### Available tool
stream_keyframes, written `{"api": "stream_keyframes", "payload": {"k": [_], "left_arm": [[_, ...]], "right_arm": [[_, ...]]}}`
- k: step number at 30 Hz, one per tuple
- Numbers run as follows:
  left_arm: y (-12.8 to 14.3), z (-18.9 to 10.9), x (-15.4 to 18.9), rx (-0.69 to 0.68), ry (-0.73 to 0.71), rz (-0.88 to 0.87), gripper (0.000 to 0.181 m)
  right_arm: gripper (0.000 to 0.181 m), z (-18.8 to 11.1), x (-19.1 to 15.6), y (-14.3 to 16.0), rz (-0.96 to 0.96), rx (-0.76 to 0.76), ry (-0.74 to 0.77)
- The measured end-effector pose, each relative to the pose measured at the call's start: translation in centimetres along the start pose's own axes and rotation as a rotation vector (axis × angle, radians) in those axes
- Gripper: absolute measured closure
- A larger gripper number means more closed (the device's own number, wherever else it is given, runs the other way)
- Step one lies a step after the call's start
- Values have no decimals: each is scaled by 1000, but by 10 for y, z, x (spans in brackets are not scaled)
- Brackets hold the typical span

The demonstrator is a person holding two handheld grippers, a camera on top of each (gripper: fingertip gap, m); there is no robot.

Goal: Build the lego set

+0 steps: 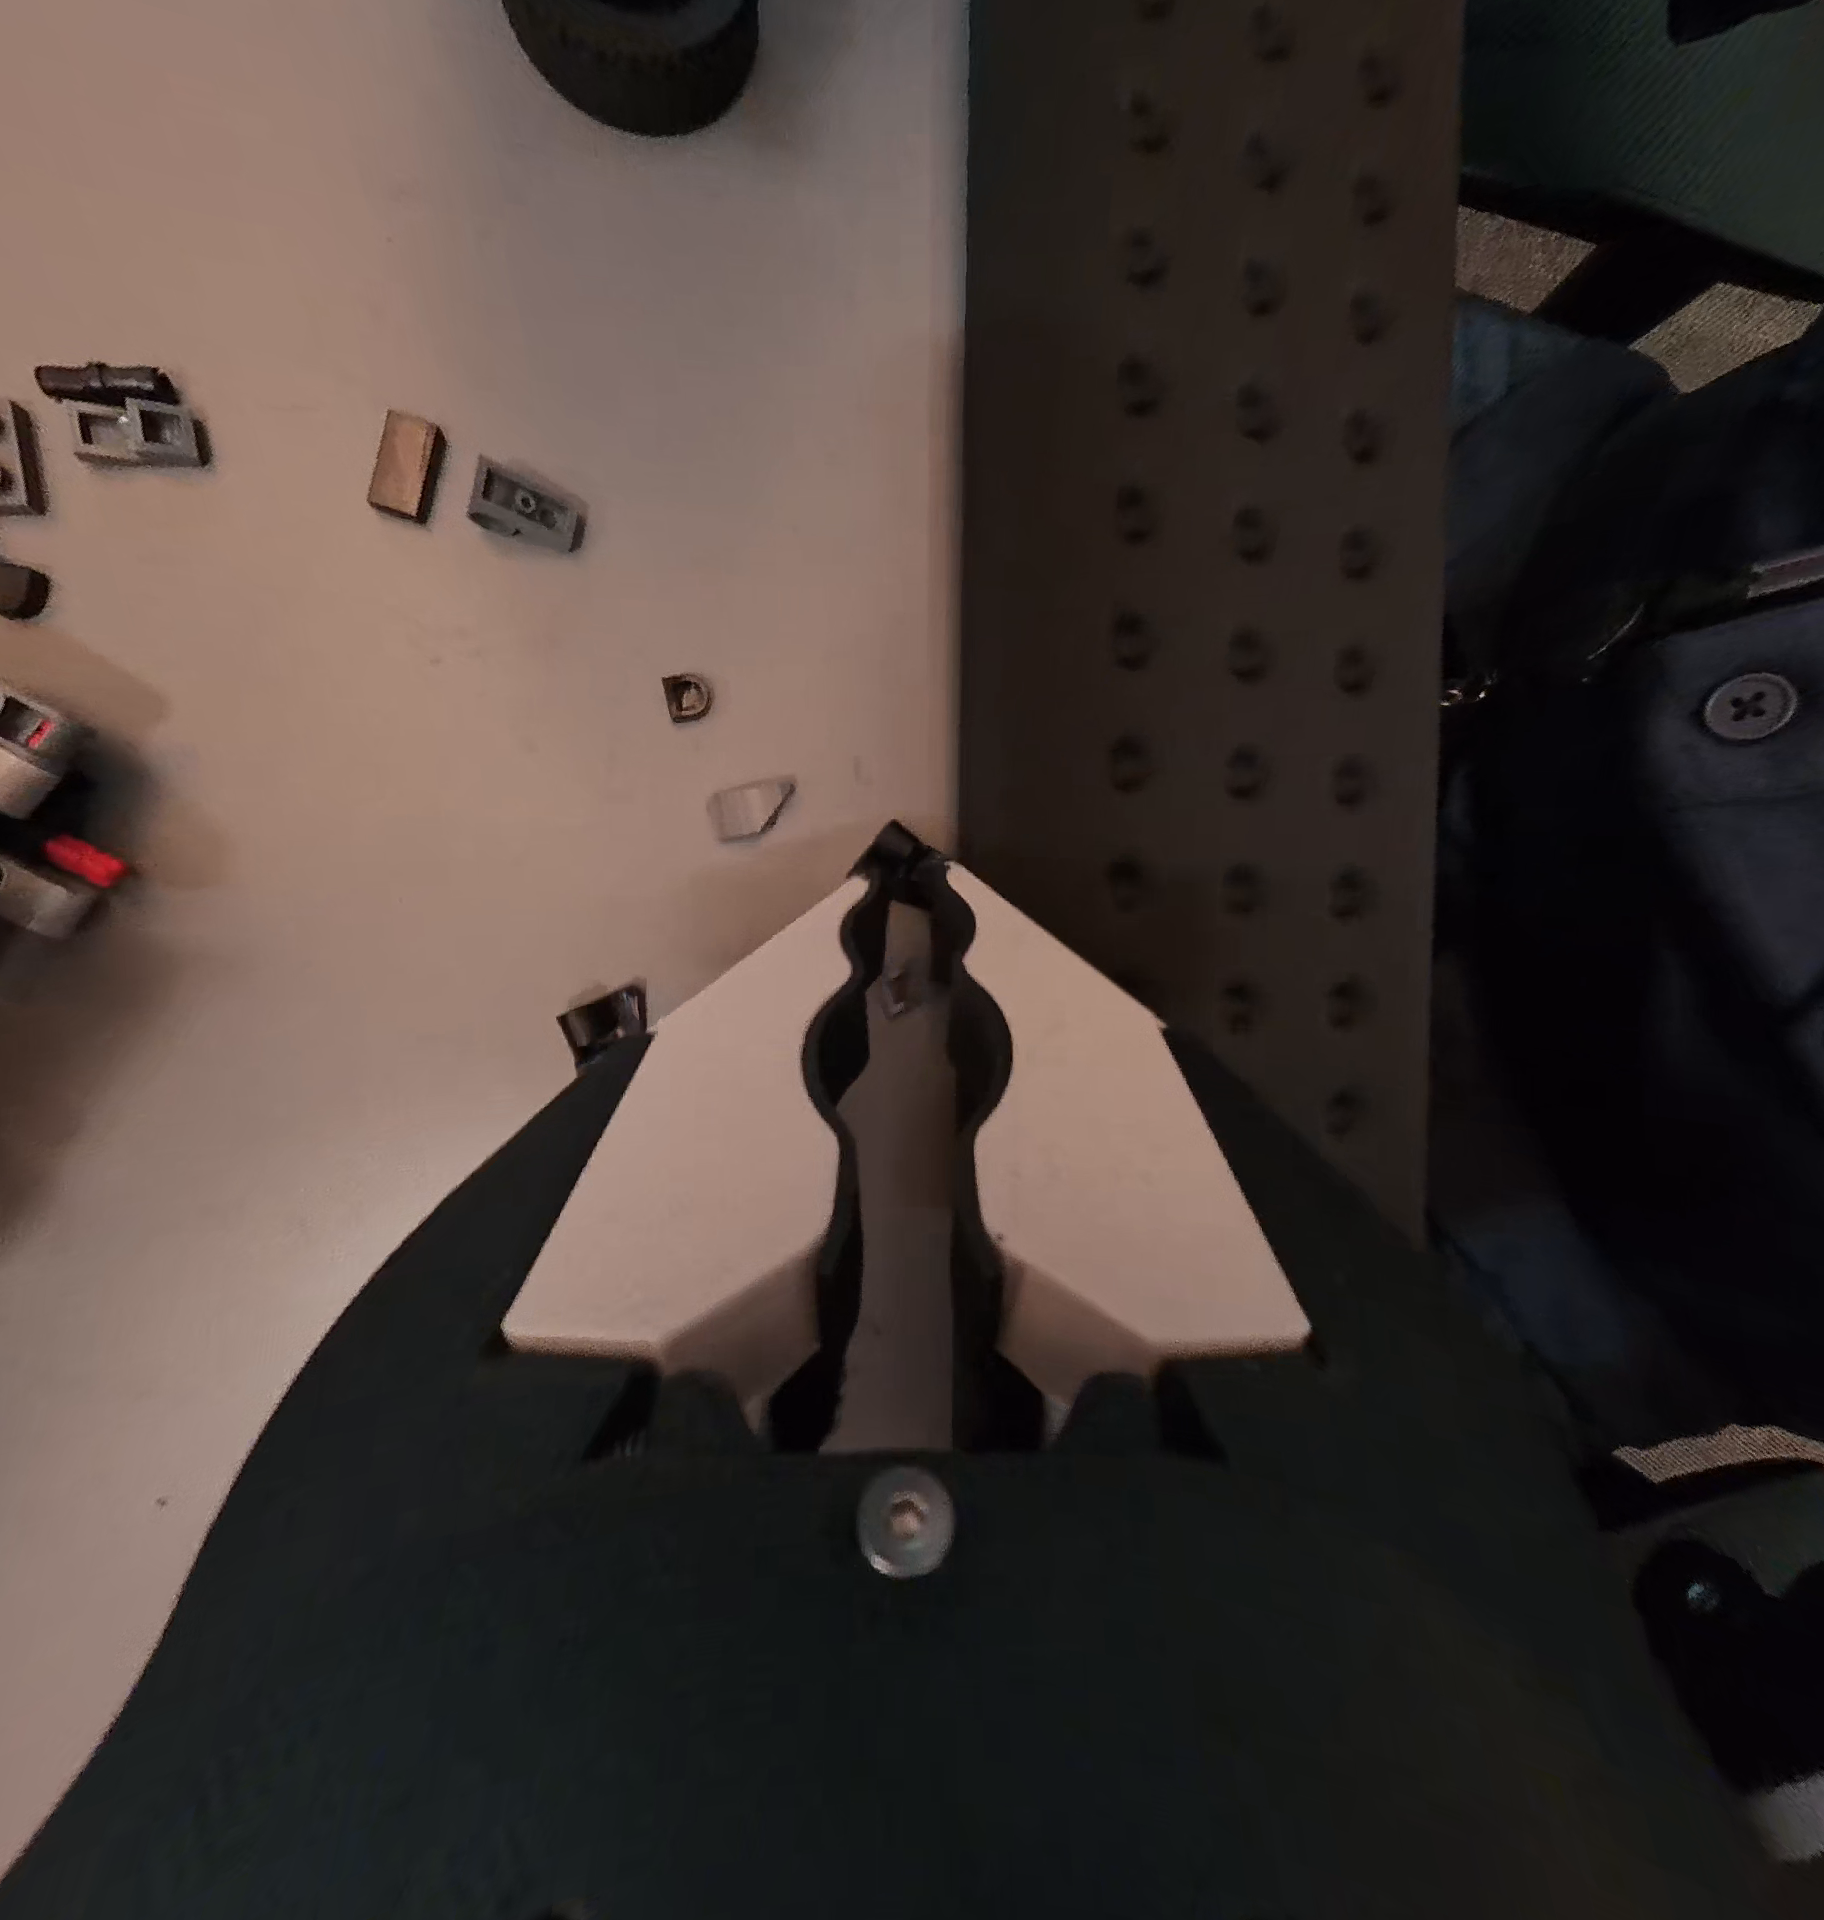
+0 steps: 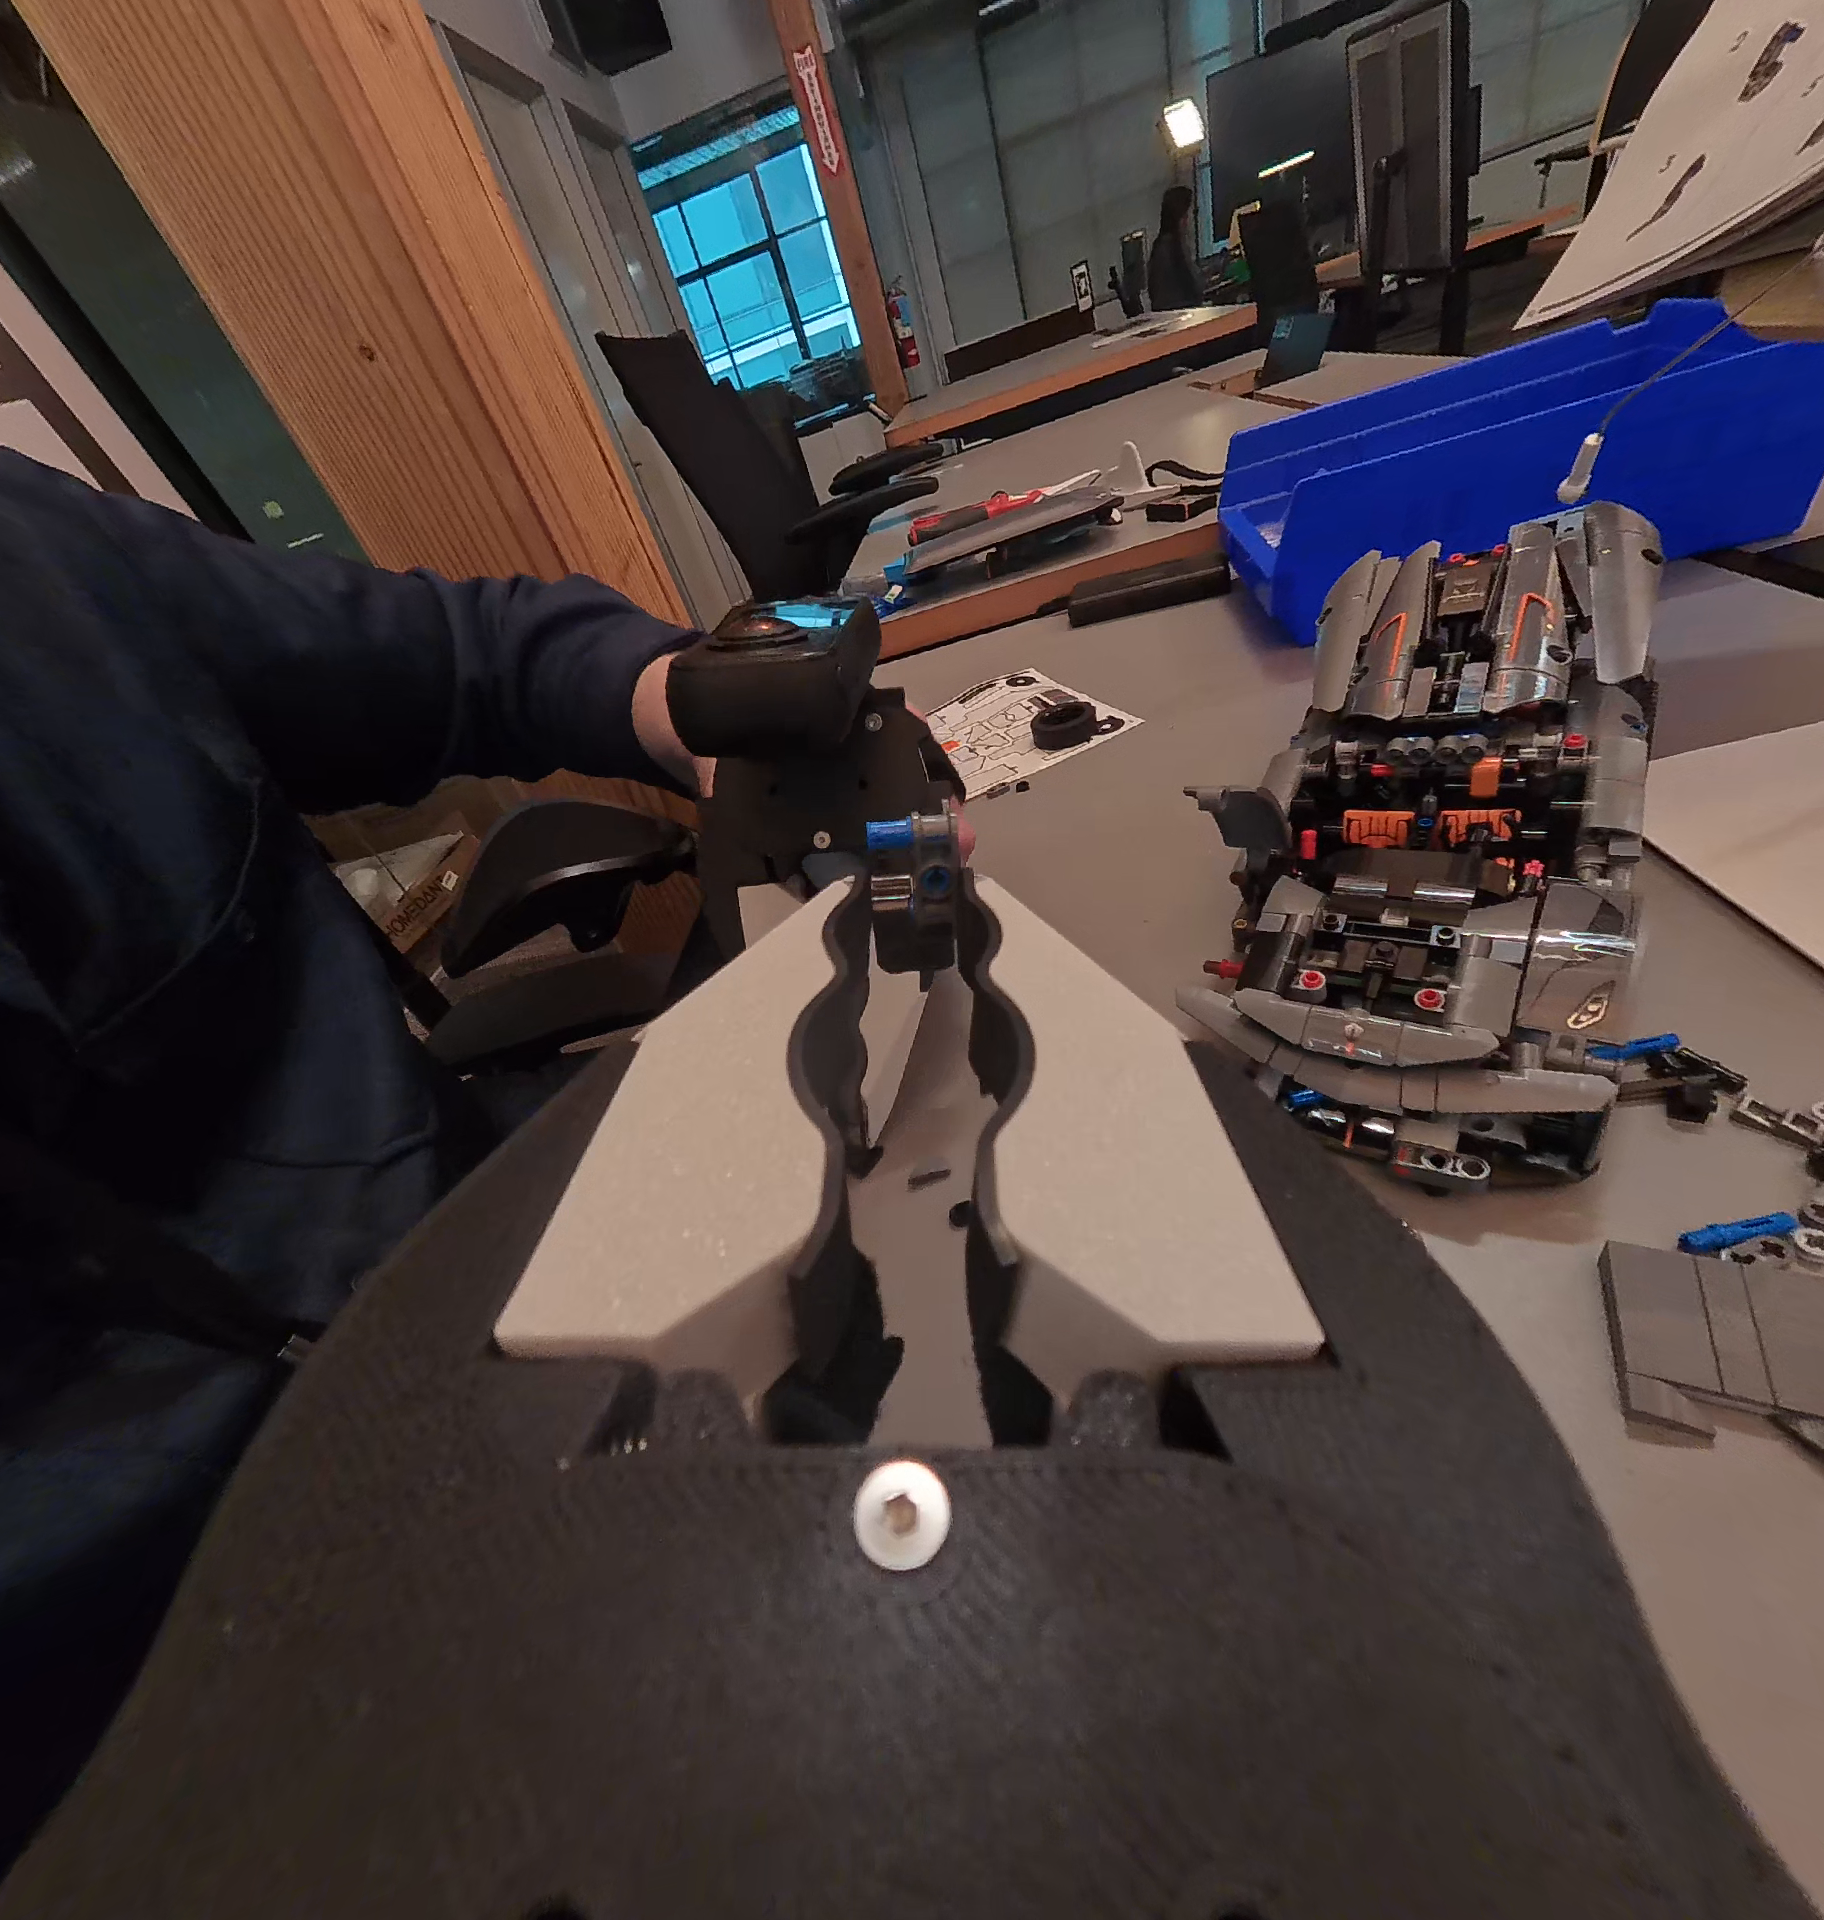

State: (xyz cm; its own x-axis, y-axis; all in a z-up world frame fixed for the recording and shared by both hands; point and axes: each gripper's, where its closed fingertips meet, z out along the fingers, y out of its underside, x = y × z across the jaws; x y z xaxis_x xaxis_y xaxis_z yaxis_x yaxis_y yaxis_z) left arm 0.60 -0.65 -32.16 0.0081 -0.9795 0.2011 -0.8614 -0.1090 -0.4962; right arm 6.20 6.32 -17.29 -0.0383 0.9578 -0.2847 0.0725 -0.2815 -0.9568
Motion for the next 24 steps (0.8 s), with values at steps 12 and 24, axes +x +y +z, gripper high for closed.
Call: {"api": "stream_keyframes", "payload": {"k": [12,24], "left_arm": [[3,-10,-31,-35,-157,-12,166],[-2,-1,-28,-65,-169,22,163]], "right_arm": [[167,-3,-2,-2,-7,11,2],[167,-6,-5,-6,-17,23,-1]]}}
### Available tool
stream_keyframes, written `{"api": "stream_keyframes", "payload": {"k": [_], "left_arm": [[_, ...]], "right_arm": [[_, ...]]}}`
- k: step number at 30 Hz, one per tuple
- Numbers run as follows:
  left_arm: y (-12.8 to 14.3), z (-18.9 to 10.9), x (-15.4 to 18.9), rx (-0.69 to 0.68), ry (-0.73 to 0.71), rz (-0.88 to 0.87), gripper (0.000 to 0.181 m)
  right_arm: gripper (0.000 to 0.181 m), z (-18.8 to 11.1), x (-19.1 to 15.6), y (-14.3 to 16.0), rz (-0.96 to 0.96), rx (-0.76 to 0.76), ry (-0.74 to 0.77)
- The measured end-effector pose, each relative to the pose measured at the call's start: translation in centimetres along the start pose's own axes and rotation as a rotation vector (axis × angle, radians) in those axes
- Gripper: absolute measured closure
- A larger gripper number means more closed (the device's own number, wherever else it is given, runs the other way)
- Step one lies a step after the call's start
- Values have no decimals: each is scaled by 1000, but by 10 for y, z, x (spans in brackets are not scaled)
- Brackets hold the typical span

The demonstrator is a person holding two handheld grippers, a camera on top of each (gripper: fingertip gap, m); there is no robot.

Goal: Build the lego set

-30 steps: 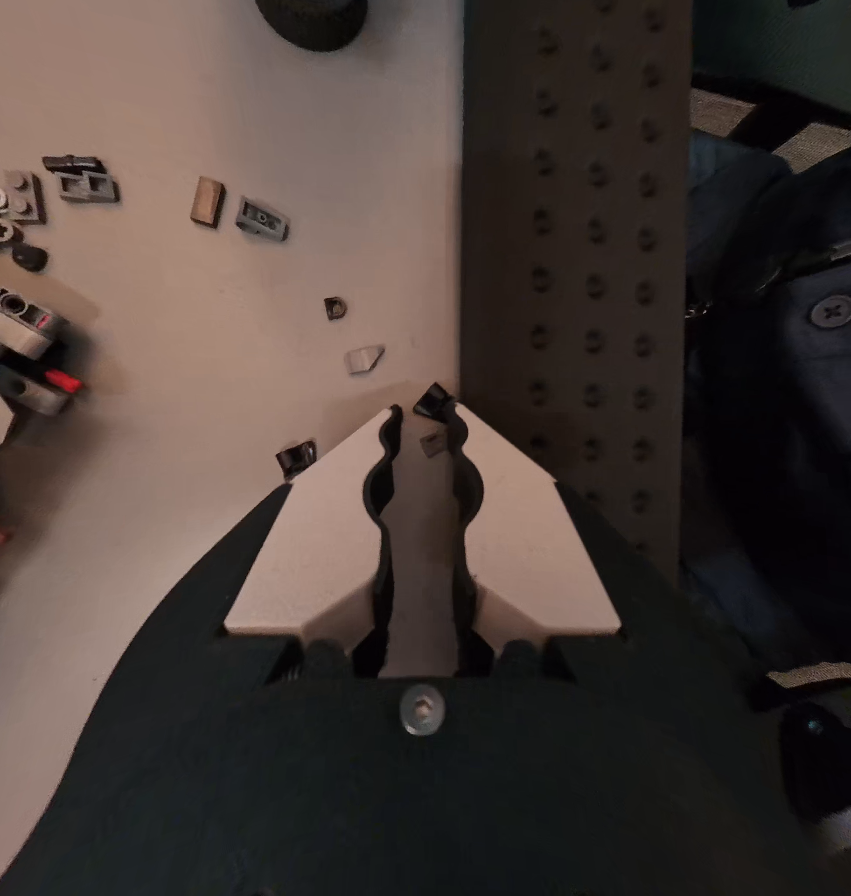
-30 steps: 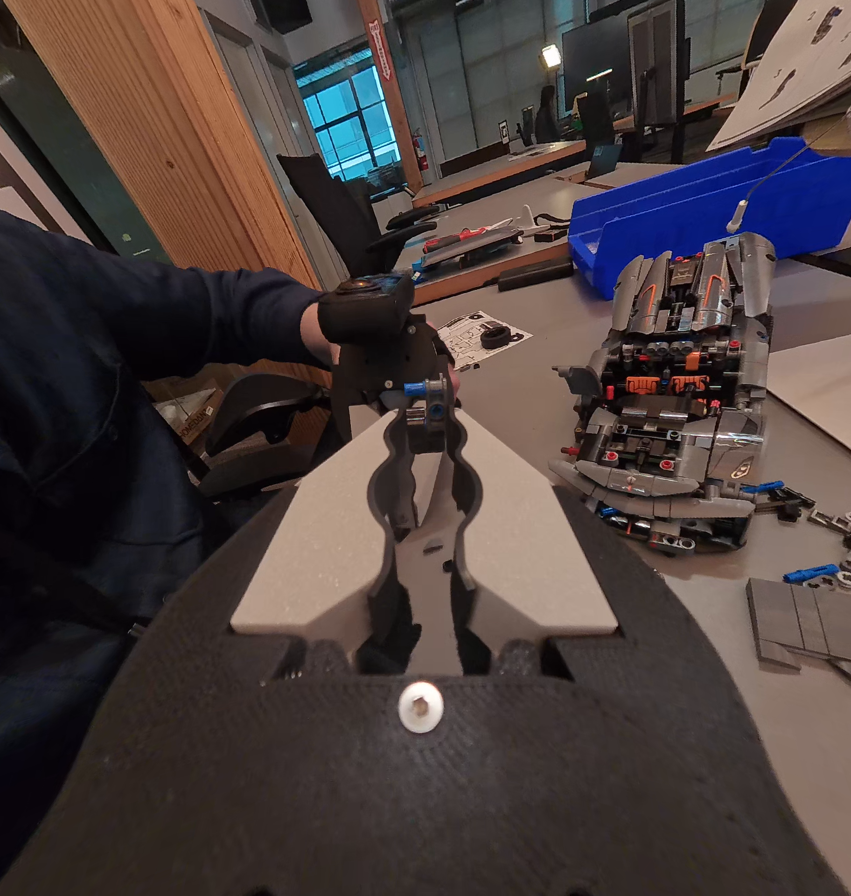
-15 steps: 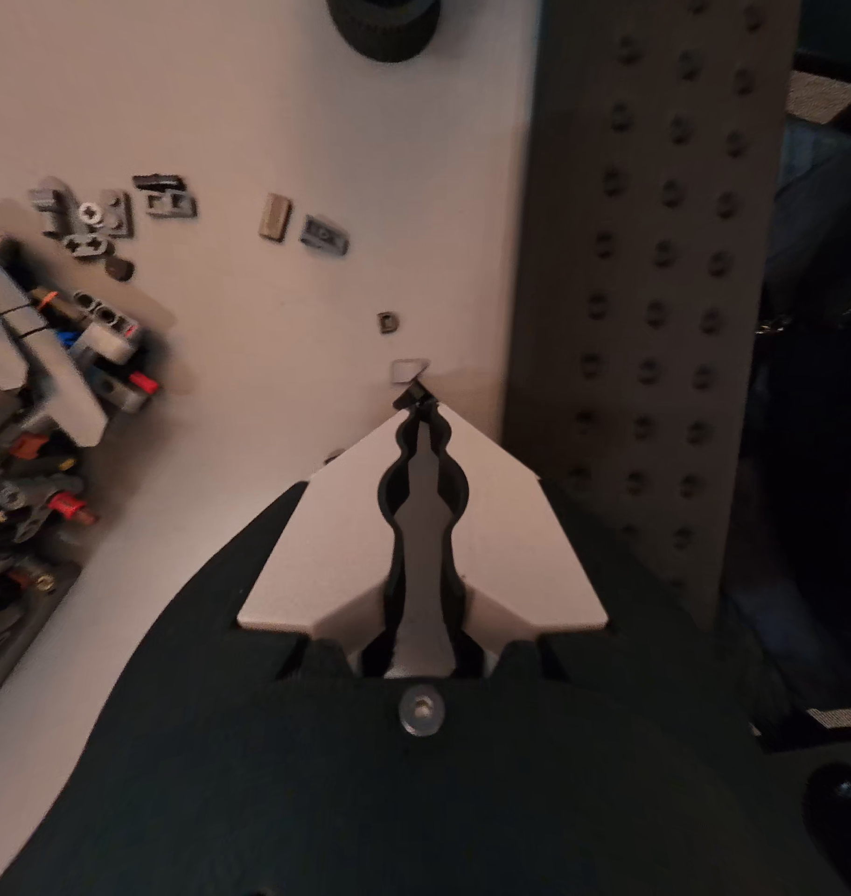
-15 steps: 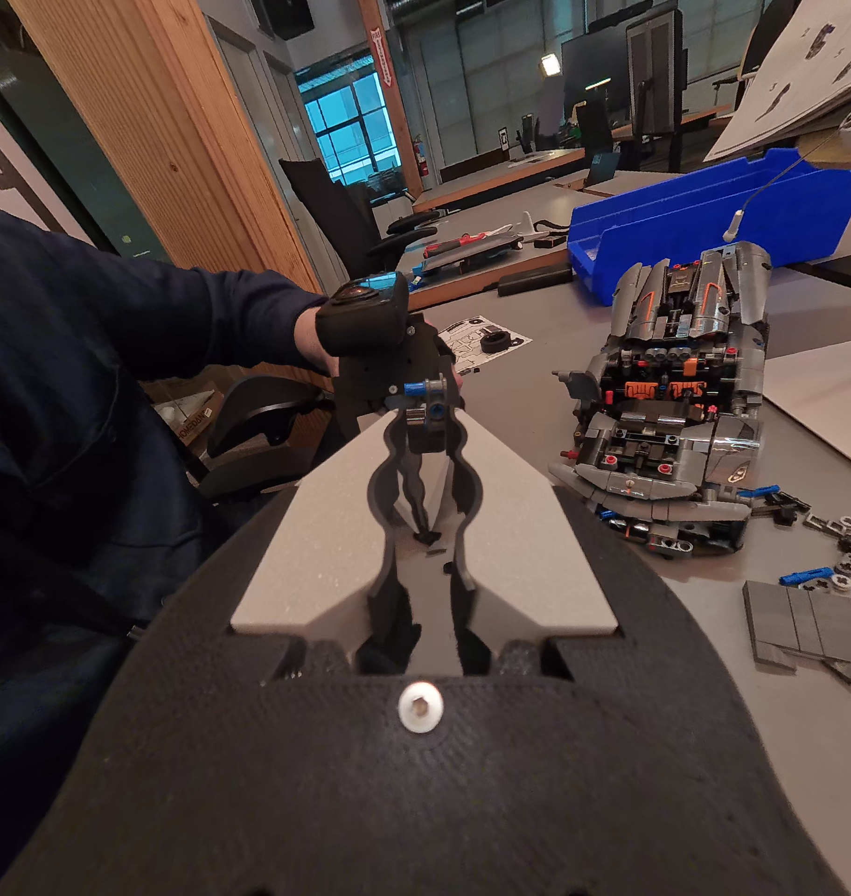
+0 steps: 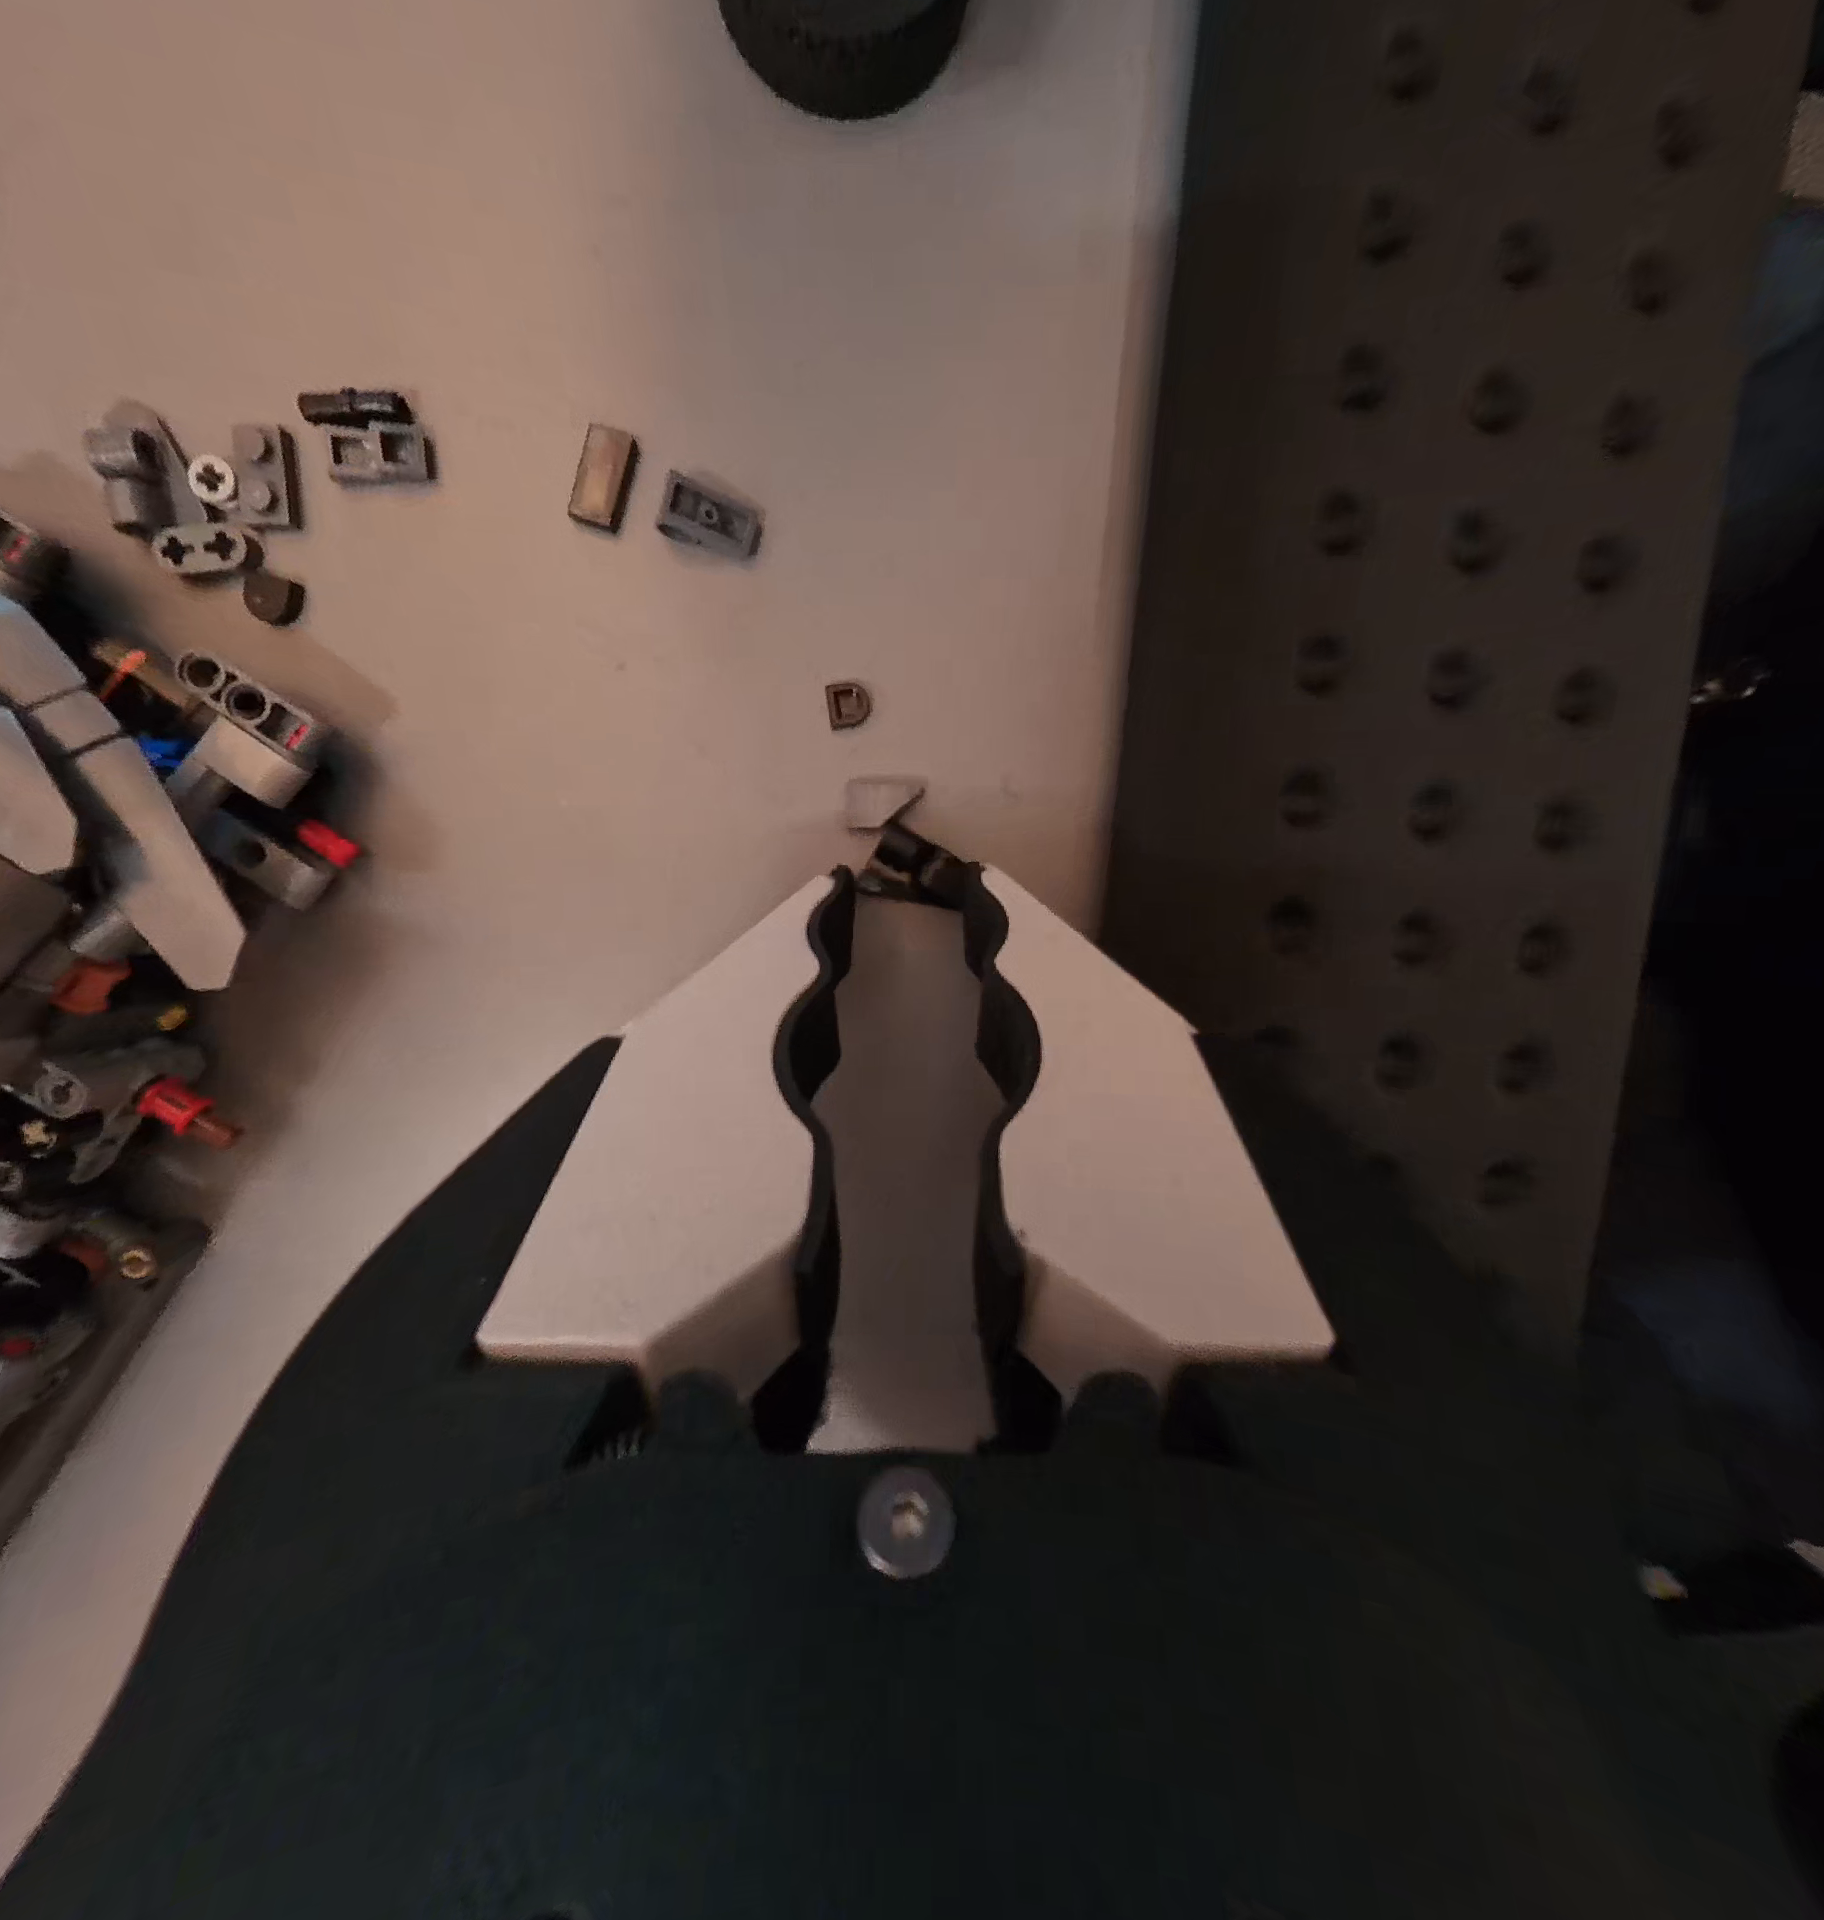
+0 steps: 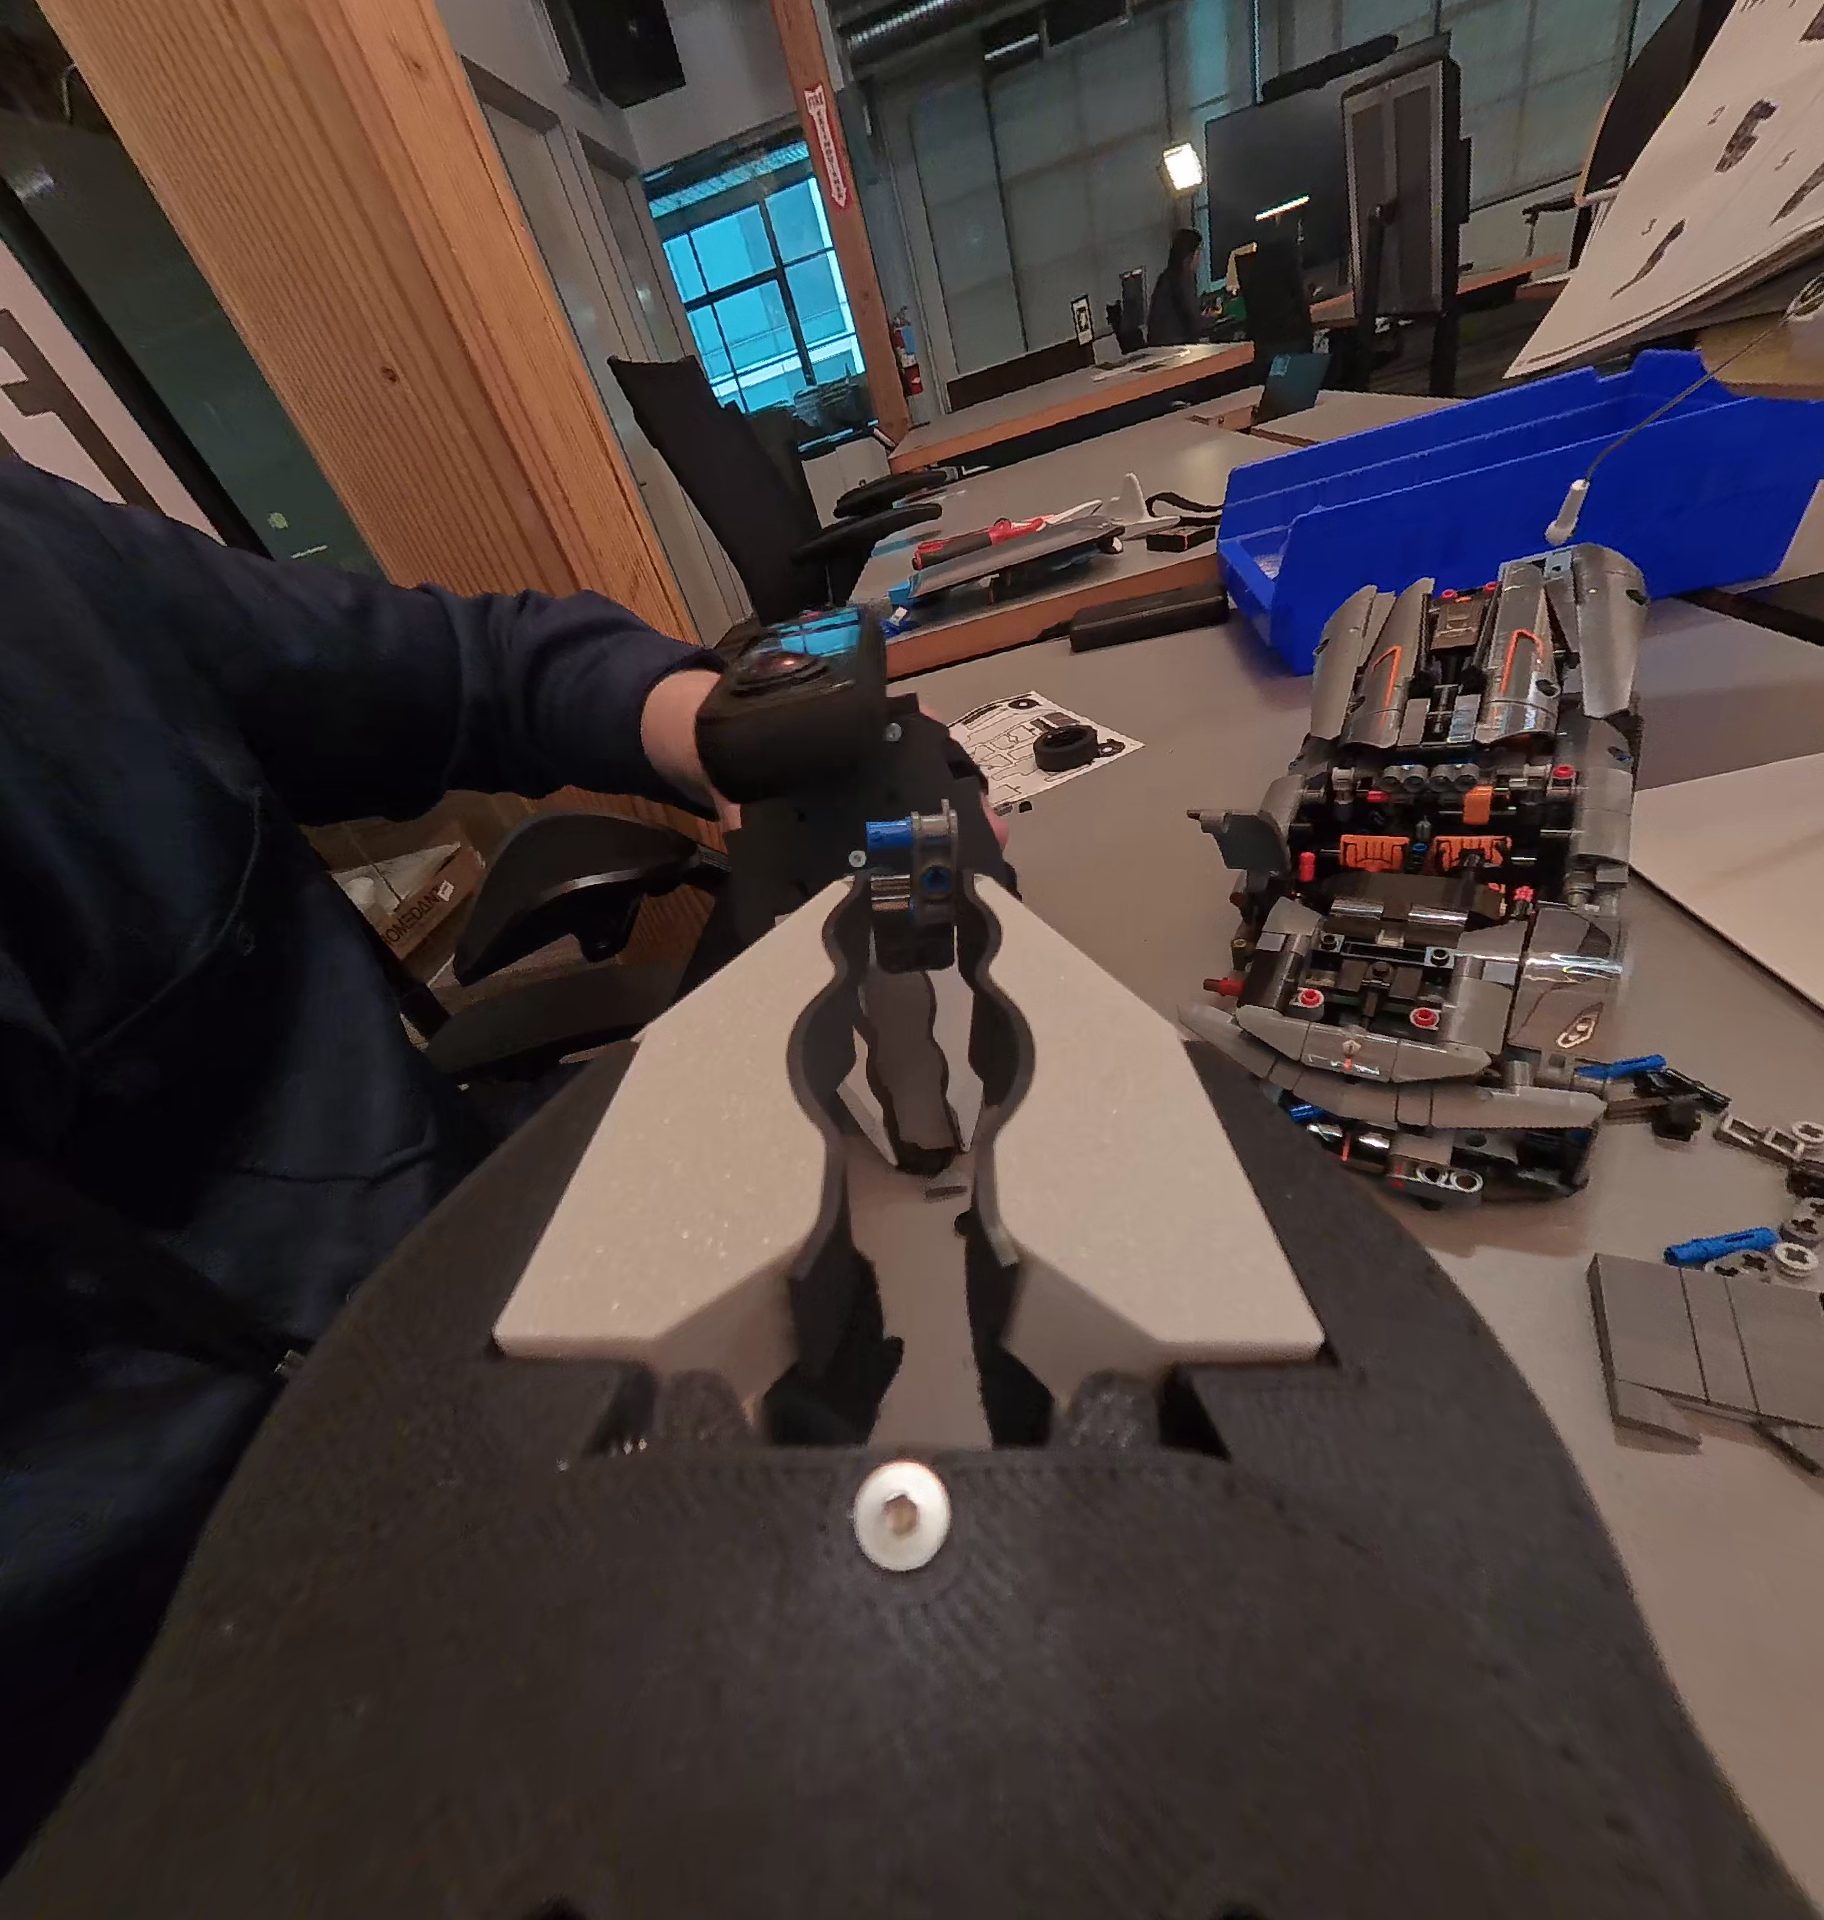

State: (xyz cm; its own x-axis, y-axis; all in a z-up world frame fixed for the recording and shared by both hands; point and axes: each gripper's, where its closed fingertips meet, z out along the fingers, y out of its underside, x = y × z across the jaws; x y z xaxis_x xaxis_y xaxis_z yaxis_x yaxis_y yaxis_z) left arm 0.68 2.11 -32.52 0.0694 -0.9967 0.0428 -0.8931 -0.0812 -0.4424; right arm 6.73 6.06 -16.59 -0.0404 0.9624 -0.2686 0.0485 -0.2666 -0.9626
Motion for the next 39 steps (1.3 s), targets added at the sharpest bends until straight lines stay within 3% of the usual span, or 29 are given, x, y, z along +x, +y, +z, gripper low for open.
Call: {"api": "stream_keyframes", "payload": {"k": [2,7,15,24,33,39], "left_arm": [[-4,-3,3,37,-3,33,166],[-7,-3,14,71,58,80,152],[-5,2,16,56,69,261,158],[-7,4,14,66,60,224,163],[-17,-17,-11,206,-141,189,163],[-31,-56,-39,270,-423,242,163]], "right_arm": [[167,-1,0,0,-1,2,0],[168,-2,-1,-1,-3,6,0],[168,-4,-1,-1,-4,10,3],[168,-4,-1,-1,-5,6,6],[167,1,1,6,-13,-25,18],[167,7,3,7,14,-5,18]]}}
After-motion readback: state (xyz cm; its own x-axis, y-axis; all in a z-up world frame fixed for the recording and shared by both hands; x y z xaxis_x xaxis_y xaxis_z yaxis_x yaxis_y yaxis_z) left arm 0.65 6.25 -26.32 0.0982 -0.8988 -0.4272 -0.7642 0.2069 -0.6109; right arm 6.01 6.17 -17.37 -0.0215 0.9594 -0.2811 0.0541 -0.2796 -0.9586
